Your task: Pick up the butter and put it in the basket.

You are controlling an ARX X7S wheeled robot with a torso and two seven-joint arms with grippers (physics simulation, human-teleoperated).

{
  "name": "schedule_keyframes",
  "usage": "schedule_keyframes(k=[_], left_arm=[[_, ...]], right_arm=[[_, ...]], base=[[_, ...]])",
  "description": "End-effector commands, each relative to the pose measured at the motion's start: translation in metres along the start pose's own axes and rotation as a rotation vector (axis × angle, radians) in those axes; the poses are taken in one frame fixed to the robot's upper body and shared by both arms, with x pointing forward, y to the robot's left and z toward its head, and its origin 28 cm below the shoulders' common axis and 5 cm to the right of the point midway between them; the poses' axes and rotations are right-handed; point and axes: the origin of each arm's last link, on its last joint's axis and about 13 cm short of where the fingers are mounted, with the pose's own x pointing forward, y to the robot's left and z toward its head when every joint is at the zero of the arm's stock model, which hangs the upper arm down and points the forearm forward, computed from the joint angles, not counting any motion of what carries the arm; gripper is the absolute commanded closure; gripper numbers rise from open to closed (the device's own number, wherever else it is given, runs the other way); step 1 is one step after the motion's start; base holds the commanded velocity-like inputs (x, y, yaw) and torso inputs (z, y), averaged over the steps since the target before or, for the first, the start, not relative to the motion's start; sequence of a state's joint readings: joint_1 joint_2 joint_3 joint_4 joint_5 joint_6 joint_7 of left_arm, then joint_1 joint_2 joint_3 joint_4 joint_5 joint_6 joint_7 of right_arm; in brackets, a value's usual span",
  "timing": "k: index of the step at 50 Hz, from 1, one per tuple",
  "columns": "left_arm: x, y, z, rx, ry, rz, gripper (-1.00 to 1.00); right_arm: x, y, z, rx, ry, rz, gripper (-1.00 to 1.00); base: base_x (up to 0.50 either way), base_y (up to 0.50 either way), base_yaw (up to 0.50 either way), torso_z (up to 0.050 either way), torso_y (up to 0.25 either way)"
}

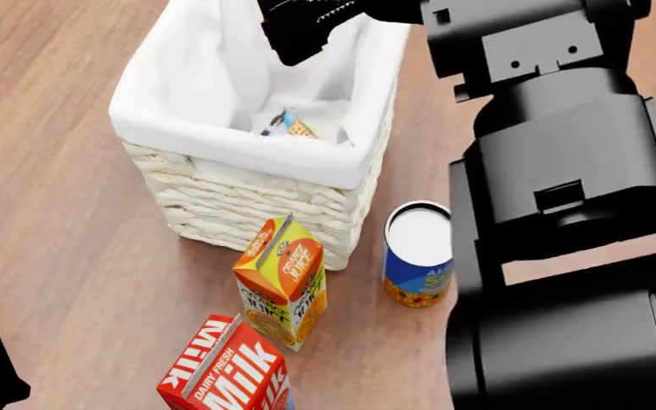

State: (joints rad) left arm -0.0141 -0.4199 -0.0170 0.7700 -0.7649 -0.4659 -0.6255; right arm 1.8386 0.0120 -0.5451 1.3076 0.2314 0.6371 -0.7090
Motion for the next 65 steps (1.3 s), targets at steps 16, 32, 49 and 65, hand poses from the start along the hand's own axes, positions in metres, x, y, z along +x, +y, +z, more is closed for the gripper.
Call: schedule_keyframes(k=[16,32,49,65], left_arm=[[-0.002,0.001,0.003,0.002,-0.023,-0.010,-1.00],[-0.005,0.002,0.008,-0.007,-0.046,-0.020,-1.00],[-0.005,0.004,0.008,0.003,-0.057,-0.035,-1.00],[-0.011,0.009,0.024,-0.020,-0.129,-0.062,-1.00]], right_arm=[[-0.024,0.012,0.008,-0.308,-0.486,-0.245,-1.00],[-0.064,0.040,-0.009,-0.420,-0.580,-0.381,-1.00],[-0.121,0.076,-0.041,-0.420,-0.640,-0.476,-1.00],[-0.163,0.115,-0.086,-0.400,-0.678,-0.540,-1.00]], base=[[0.00,0.00,0.00,0.000,0.000],[0.00,0.00,0.00,0.000,0.000],[0.00,0.00,0.00,0.000,0.000],[0.00,0.00,0.00,0.000,0.000]])
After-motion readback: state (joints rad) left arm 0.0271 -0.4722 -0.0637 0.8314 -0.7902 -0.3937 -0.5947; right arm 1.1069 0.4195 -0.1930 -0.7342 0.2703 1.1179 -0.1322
